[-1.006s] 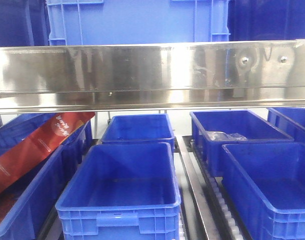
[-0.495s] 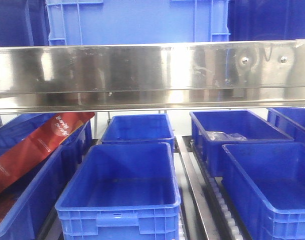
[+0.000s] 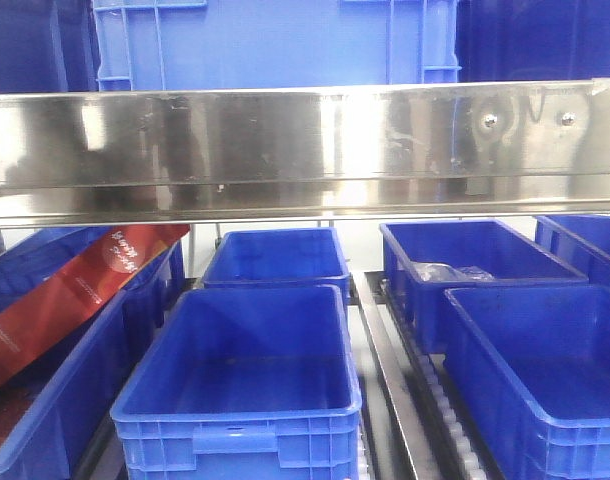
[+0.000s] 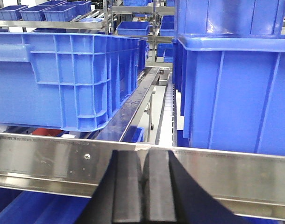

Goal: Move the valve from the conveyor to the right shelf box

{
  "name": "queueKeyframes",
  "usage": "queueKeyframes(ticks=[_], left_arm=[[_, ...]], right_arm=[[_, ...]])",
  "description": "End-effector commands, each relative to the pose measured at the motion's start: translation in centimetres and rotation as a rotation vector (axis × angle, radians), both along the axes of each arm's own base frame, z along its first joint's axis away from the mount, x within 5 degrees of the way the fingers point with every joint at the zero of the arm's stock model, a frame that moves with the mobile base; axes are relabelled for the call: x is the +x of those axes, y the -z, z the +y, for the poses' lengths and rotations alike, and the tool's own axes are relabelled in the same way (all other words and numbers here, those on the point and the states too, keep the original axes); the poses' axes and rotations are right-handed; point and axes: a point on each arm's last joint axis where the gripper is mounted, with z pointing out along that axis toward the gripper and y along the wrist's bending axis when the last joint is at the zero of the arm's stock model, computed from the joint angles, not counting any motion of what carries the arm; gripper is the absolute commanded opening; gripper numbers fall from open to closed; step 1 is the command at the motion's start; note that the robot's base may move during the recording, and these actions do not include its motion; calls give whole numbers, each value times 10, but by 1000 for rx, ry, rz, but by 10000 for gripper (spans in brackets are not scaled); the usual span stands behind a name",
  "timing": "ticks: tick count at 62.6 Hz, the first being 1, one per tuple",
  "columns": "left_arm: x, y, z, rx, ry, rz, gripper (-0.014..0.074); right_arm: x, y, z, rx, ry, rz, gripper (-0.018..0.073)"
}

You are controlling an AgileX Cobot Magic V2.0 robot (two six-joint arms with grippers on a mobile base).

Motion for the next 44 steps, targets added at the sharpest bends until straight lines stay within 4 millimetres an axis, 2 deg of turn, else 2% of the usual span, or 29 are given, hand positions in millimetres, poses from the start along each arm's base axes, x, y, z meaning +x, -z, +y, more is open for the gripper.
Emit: queueKeyframes(ticks=[1,32,44], left_arm=[[-1,-3,0,-8,3,-34,-111],[-1,-3,0,-8,3,-34,-111],[-1,-3,0,-8,3,-34,-111]], right_arm=[[0,-2,-1,-4,7,-26,-162],[0,-3,-1,-2,8,-34,-162],[4,7,-6,-9,81,-65,-162]])
